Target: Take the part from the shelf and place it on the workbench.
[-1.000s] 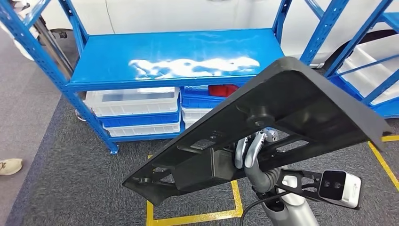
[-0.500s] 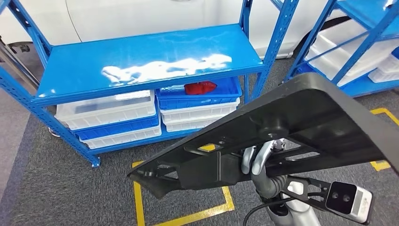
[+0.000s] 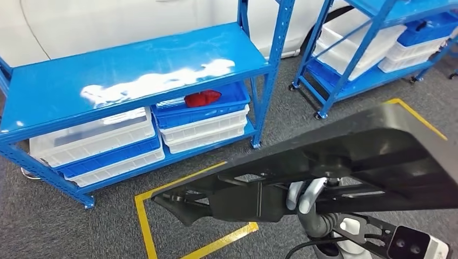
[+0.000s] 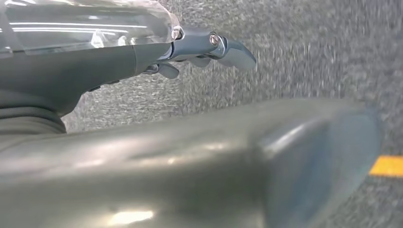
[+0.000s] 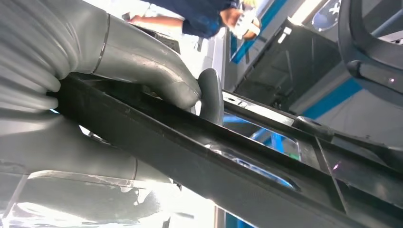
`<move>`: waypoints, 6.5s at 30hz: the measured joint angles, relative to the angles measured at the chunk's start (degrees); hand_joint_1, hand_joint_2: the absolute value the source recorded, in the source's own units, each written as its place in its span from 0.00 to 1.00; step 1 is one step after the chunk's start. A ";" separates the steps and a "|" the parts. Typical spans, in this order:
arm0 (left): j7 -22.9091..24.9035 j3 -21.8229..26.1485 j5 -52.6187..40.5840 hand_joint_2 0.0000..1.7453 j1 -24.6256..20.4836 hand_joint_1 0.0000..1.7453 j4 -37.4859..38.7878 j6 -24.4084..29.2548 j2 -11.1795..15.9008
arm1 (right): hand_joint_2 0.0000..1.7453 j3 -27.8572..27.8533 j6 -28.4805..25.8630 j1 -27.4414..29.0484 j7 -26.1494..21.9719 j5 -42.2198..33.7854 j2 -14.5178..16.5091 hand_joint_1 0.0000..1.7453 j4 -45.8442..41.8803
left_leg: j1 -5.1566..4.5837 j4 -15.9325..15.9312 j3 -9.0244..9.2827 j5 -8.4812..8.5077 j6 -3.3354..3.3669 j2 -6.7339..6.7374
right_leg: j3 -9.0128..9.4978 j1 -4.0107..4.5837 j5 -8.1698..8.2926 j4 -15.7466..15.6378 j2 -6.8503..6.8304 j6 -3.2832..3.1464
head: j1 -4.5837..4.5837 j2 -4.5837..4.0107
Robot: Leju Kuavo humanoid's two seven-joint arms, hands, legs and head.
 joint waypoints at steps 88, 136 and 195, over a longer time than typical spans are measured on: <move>0.71 1.69 2.96 0.00 -0.19 0.00 -0.48 -2.86 -0.98 | 1.00 -1.15 -5.70 3.22 0.21 2.38 4.54 1.00 -9.67 | 0.29 -0.85 1.39 -0.69 0.43 -1.30 | -6.19 -1.34 -0.84 8.79 2.97 0.98 | 0.01 -0.02; 1.95 2.03 4.32 0.00 -0.20 0.00 -0.46 -1.68 -2.18 | 1.00 -0.01 -9.04 -4.67 2.04 -1.12 5.83 1.00 -4.21 | 1.20 3.69 -2.40 -0.38 -2.14 -8.91 | -0.90 -0.98 0.34 0.30 10.12 -0.89 | 0.01 0.00; 1.59 2.43 2.69 0.00 -0.06 0.00 -0.44 -2.65 -3.56 | 1.00 2.79 -17.02 -7.28 4.97 1.03 7.55 1.00 0.54 | 0.57 11.15 -5.28 -4.24 -2.07 -5.73 | -0.54 -1.00 0.90 -0.83 7.98 -1.30 | 0.01 -0.02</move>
